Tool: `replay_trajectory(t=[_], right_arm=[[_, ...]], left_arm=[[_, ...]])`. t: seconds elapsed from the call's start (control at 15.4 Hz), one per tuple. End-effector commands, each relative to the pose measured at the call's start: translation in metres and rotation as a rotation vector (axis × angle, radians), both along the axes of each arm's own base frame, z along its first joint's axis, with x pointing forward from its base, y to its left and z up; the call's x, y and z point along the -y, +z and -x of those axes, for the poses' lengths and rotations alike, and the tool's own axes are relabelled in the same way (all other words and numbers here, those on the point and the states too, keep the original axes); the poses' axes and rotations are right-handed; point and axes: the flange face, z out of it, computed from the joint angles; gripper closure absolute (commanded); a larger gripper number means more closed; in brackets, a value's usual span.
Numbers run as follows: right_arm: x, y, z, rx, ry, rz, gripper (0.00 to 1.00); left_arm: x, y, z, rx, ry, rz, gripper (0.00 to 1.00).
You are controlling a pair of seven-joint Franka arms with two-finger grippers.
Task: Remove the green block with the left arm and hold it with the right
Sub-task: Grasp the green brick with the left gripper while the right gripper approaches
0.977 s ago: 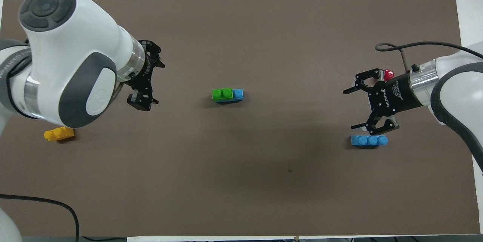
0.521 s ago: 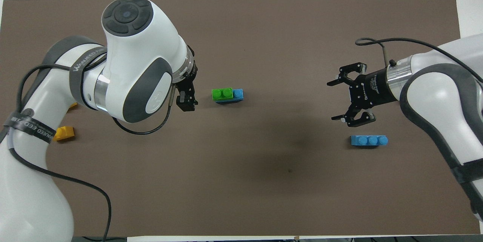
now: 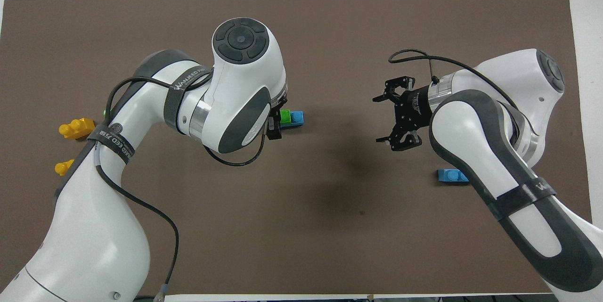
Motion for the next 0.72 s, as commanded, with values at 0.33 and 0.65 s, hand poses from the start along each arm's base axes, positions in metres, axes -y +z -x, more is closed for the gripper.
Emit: replay_trajectory(t=[0.33,0.65], right_arm=[[-0.046,-0.020,-0.019,0.020,-0.060,-0.043,0.00],[-0.079,-0.036,-0.019,0.020,-0.073,-0.041,0.00]], left_arm=[[0.005,-0.033,0.019,0.023,0.074,-0.004,0.00],[0.003,-0.039,0.025,0.032,0.077,0.000,0.00]])
